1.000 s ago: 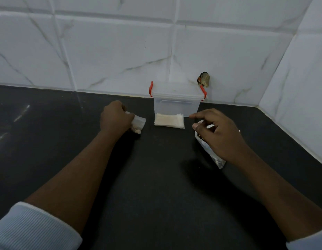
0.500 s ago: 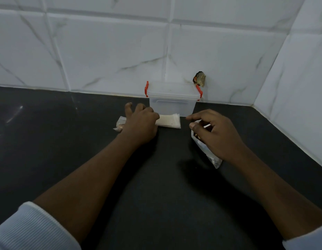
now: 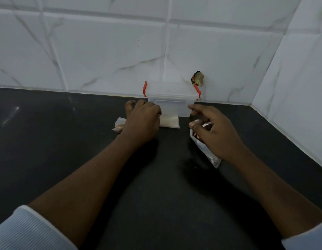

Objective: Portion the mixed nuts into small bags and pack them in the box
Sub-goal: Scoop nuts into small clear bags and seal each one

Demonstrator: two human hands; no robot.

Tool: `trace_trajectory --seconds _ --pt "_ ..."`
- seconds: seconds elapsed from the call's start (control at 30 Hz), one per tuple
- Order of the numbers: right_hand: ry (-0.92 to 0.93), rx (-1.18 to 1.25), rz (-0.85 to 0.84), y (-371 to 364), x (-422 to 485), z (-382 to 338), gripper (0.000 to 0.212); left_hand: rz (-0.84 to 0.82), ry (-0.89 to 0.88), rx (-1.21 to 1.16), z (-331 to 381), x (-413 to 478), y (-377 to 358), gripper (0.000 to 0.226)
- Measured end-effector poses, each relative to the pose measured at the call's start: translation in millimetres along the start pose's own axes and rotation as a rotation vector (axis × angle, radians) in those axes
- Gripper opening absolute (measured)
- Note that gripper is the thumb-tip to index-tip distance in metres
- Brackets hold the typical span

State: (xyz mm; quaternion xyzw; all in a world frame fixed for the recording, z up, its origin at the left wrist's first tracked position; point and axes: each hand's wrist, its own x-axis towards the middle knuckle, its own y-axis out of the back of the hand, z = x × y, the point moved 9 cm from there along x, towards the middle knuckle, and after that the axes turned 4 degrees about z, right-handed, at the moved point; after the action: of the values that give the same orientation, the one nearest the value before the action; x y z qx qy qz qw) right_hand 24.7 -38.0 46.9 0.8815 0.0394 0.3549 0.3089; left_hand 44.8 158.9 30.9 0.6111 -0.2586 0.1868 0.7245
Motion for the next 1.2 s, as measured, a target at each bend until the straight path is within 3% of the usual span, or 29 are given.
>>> trace_trajectory --seconds 0.1,0.2,0.43,0.67,0.9,0.97,1.07,1.2 --pt "-0.054 0.004 0.043 4.1 1.3 7.6 0.068 0.208 -0.049 -0.153 15.1 -1.6 27.0 0.014" --pt "-0.131 0.023 0.025 5.0 2.3 18.2 0.078 0.249 -0.06 -0.401 34.2 -4.4 41.3 0.015" --pt "-0.143 0.194 0.071 11.5 -0.5 8.2 0.027 0.201 -0.039 -0.71 44.2 -10.8 35.1 0.01" --pt "-0.302 0.398 0.058 9.5 -2.6 14.1 0.01 0.106 0.111 -0.778 27.5 -8.1 23.4 0.015" --pt "-0.572 0.765 0.029 -6.6 -8.0 31.9 0.013 0.148 0.512 -1.281 0.4 -14.1 8.6 0.061" --pt "-0.606 0.814 0.018 -9.2 -8.9 33.3 0.012 0.153 0.587 -1.354 -1.7 -16.4 4.1 0.064" --pt "-0.603 0.769 0.035 -6.8 -8.4 34.7 0.01 0.213 0.597 -1.273 -7.3 -16.9 3.5 0.049" --pt "-0.635 0.753 0.052 -5.0 -9.5 38.8 0.011 0.397 0.375 -0.982 2.3 -18.8 33.5 0.033"
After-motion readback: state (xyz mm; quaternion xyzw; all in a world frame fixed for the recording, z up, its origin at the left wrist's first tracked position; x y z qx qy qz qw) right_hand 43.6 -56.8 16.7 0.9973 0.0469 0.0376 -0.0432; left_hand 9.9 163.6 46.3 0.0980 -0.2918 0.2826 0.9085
